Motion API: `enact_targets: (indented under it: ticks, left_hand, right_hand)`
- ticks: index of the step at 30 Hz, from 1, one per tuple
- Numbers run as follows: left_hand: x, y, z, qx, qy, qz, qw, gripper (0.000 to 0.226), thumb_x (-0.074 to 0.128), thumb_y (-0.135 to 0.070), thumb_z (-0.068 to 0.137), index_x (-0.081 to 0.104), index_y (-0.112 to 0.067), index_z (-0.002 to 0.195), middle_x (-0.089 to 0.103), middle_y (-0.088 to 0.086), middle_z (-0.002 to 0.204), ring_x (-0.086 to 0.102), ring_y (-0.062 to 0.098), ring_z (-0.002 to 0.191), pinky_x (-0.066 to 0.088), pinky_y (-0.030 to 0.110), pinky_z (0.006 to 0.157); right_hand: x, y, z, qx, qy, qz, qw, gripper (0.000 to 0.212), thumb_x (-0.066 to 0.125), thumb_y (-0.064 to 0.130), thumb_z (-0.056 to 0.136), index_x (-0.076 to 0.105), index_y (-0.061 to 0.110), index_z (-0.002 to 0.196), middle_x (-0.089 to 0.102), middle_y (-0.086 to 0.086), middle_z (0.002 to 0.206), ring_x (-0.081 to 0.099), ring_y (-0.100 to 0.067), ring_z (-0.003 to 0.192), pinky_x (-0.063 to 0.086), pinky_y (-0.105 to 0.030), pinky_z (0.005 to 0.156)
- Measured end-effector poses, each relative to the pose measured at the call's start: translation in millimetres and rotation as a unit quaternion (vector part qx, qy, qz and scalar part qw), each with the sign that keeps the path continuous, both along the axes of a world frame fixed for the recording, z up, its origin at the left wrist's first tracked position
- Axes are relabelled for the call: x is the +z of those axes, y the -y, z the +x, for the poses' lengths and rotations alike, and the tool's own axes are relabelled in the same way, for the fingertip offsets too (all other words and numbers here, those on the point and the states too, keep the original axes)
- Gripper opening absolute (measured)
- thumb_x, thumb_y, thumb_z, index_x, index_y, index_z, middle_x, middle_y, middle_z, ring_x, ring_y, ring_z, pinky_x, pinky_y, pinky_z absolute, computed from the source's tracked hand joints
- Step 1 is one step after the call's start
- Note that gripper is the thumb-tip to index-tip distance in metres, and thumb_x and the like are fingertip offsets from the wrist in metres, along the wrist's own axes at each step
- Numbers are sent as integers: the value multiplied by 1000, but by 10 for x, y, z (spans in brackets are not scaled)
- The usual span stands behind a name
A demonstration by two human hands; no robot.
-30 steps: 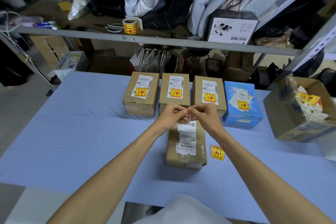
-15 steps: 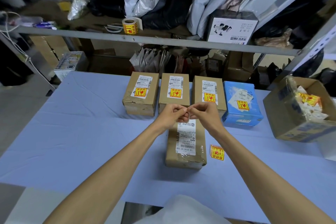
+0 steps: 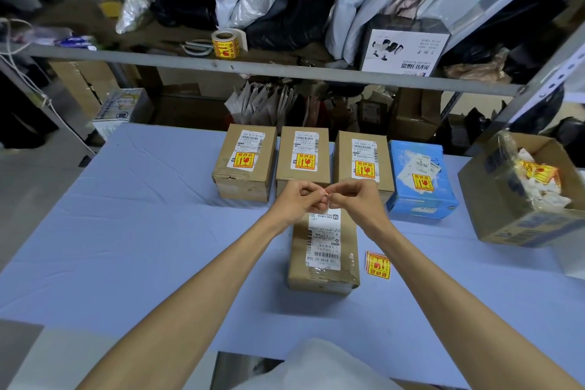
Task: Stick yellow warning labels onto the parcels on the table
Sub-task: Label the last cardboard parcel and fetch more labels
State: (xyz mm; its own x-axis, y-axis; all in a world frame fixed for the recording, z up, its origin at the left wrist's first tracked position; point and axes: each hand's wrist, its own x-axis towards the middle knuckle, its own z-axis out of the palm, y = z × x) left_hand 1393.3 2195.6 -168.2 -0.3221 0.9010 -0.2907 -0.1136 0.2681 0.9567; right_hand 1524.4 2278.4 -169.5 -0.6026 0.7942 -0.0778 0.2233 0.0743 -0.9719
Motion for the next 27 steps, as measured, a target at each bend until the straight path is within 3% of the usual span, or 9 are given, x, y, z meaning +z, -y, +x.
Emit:
enact_targets:
  ticks: [12, 21, 27]
  left_hand:
    - [-30, -12, -43, -3, 2, 10, 1000, 12, 57, -3, 92, 64, 6, 97, 67, 9, 77, 64, 8, 60, 59, 22, 68]
    - [-45, -22, -46, -12, -16, 14, 1000, 17, 61, -7, 90, 65, 6, 101, 69, 12, 80, 68, 13, 67, 59, 25, 73]
    - [-59, -22, -58, -24, -16, 24, 999, 16, 56, -3, 93, 63, 9, 101, 67, 10, 78, 65, 10, 64, 59, 26, 73]
  right_hand:
    - [-7, -34, -24, 17, 5, 0, 1000, 15, 61, -6, 84, 73, -4, 92, 73, -21, 83, 72, -27, 77, 60, -32, 72]
    - [27, -27, -7, 18, 5, 20, 1000, 10, 78, 14, 77, 76, 6, 83, 74, -12, 75, 71, -26, 72, 60, -31, 68]
    - [4, -56, -12, 20, 3, 14, 1000, 9, 69, 6, 84, 74, -1, 87, 73, -19, 77, 71, -29, 73, 60, -31, 68]
